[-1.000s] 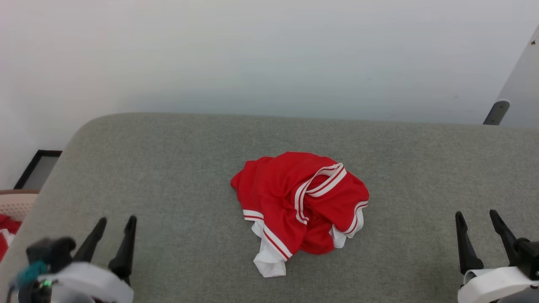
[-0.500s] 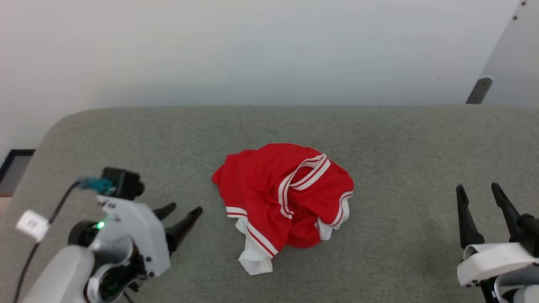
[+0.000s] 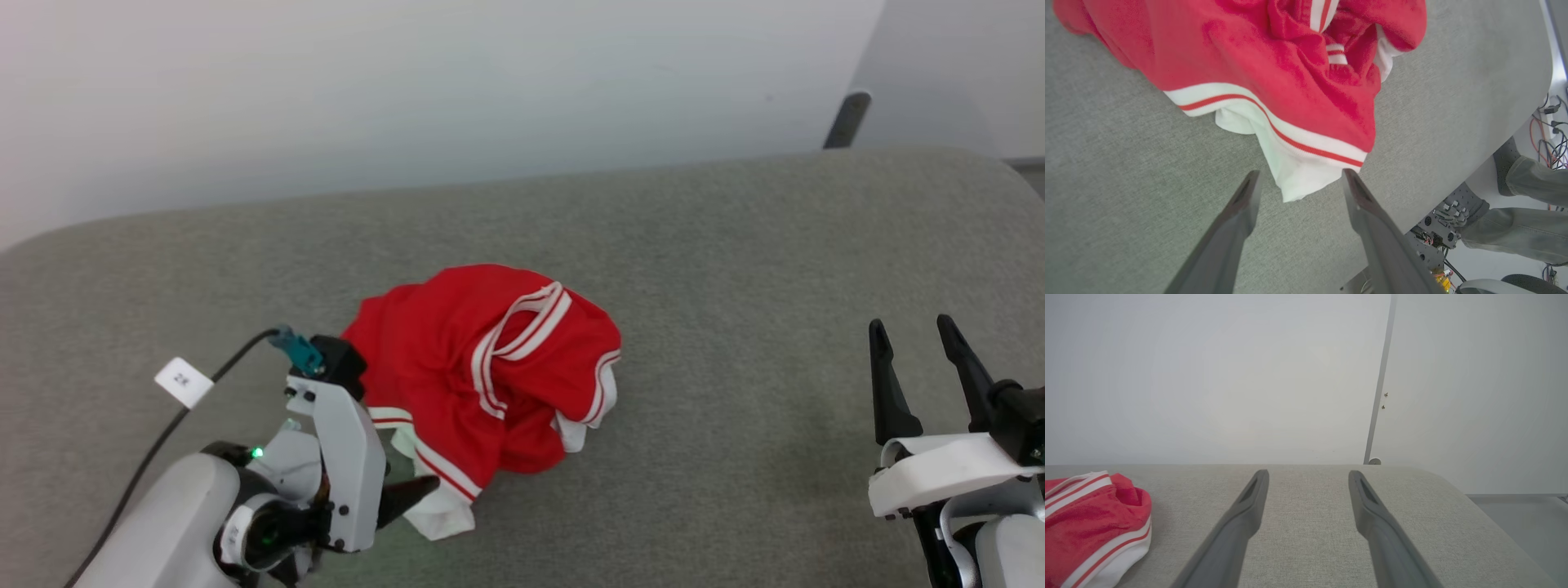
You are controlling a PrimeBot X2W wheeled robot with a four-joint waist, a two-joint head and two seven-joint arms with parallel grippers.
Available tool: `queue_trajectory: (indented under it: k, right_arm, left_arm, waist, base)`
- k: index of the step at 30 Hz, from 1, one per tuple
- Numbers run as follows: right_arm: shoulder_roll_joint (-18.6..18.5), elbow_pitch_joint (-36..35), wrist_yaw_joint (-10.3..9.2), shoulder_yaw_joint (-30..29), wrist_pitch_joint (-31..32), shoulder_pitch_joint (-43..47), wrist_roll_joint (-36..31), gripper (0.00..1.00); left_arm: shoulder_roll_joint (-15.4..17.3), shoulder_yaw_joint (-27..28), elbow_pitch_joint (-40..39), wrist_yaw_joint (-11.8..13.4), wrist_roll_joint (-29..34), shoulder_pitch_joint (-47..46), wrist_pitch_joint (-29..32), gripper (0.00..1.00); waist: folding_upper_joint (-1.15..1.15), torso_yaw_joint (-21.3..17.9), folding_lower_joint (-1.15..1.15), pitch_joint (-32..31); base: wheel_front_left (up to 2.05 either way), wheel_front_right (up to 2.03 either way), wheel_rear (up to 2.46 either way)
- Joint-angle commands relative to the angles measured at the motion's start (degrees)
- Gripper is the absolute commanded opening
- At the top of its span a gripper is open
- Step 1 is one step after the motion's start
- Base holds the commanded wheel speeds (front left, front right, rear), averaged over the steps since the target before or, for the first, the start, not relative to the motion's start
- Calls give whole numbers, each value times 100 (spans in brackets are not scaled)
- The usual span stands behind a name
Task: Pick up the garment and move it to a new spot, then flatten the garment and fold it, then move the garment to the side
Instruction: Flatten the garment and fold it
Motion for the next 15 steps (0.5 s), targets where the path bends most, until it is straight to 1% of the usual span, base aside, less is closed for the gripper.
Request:
queue_trajectory:
  k: [1,4,6,7,12,15]
  right_arm:
    - [29,20,-4,16,-49,-96,8,100]
    - [57,71,-4,30,-90,-168,28,100]
    - [64,96,-4,43,-109,-211,38,100]
    - [75,111,-4,50,-122,-221,44,100]
    - [110,181,-4,84,-186,-364,69,100]
    - [118,220,-4,94,-213,-414,92,100]
  left_arm:
    - [20,-43,40,53,38,-48,73,100]
    - [42,-147,172,107,91,-23,224,100]
    - [68,-156,182,73,65,-70,279,100]
    - [84,-194,184,-5,101,-85,262,100]
    - [81,-284,508,-6,297,-18,44,100]
    - [-6,-351,868,-27,353,-12,-42,100]
  waist:
    - [0,-230,0,199]
    - [0,-366,0,328]
    - [0,-444,0,420]
    - [0,-478,0,466]
    - [0,-598,0,674]
    - [0,-626,0,765]
  base:
    - [0,0,0]
    - [0,0,0]
    - [0,0,0]
    - [0,0,0]
    - [0,0,0]
    - [0,0,0]
